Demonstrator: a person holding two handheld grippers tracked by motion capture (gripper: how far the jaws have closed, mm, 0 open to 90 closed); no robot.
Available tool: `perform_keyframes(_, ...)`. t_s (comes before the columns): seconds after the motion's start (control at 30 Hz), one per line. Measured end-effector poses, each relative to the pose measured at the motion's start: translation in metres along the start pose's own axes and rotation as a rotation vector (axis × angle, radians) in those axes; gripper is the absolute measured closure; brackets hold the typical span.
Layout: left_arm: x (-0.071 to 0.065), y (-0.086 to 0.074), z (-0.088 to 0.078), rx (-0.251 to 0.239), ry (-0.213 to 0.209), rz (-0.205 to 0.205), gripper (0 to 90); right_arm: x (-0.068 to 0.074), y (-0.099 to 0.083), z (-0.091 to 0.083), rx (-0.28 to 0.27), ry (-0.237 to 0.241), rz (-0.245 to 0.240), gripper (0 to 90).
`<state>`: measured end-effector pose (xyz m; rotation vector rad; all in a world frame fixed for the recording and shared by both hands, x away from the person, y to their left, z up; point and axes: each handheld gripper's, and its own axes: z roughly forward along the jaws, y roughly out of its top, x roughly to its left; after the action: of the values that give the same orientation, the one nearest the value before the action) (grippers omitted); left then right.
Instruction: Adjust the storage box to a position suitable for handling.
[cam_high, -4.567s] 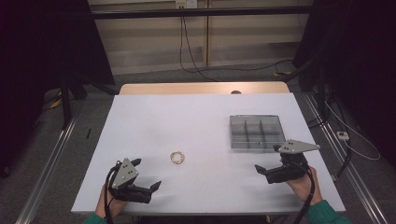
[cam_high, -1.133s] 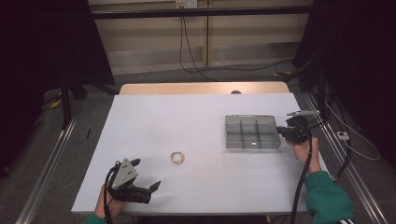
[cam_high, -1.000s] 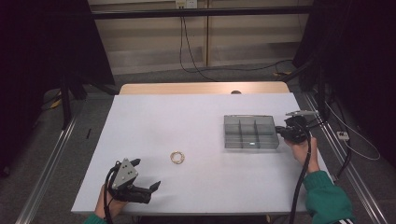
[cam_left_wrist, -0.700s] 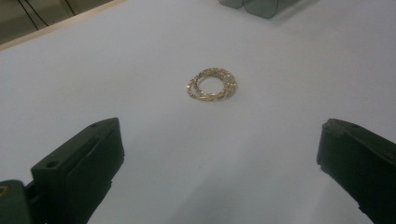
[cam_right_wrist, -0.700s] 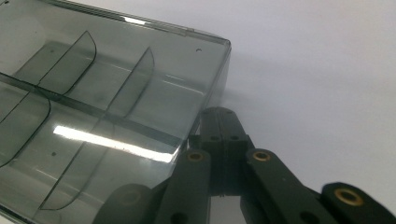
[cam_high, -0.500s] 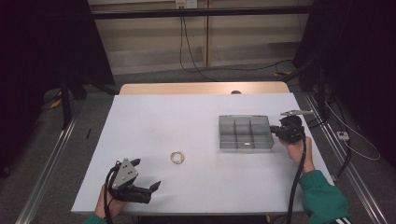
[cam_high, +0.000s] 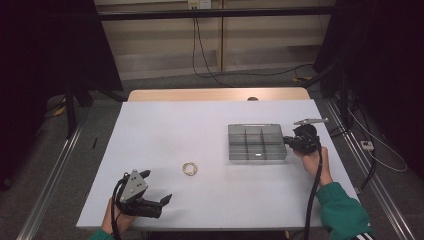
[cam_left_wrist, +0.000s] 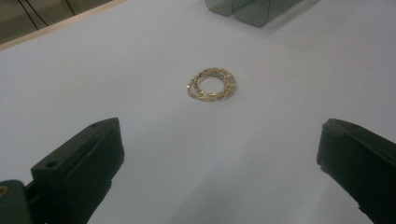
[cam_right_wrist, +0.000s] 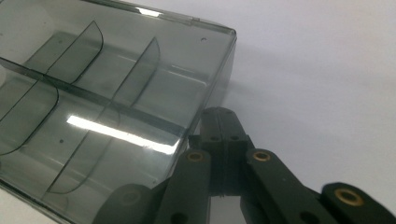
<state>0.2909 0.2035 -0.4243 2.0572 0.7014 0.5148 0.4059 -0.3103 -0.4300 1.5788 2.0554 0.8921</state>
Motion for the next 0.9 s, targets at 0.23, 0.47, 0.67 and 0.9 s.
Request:
perform_keyframes(0.23,0.000,0.000,0.000,0.000,-0.001,0.000,0.5,0.009,0.001,0.002,0.003,0.023,-0.004,90.0)
perform_keyframes(0.47,0.000,0.000,0.000,0.002,-0.001,0.003,0.5,0.015,0.002,0.004,-0.001,0.045,-0.003,90.0)
perform_keyframes(0.67,0.000,0.000,0.000,0.001,-0.001,0.000,0.5,0.023,0.003,0.007,-0.003,0.058,-0.006,90.0)
perform_keyframes(0.9,0.000,0.000,0.000,0.001,0.001,0.001,0.5,0.029,0.005,0.008,0.005,0.072,-0.015,90.0)
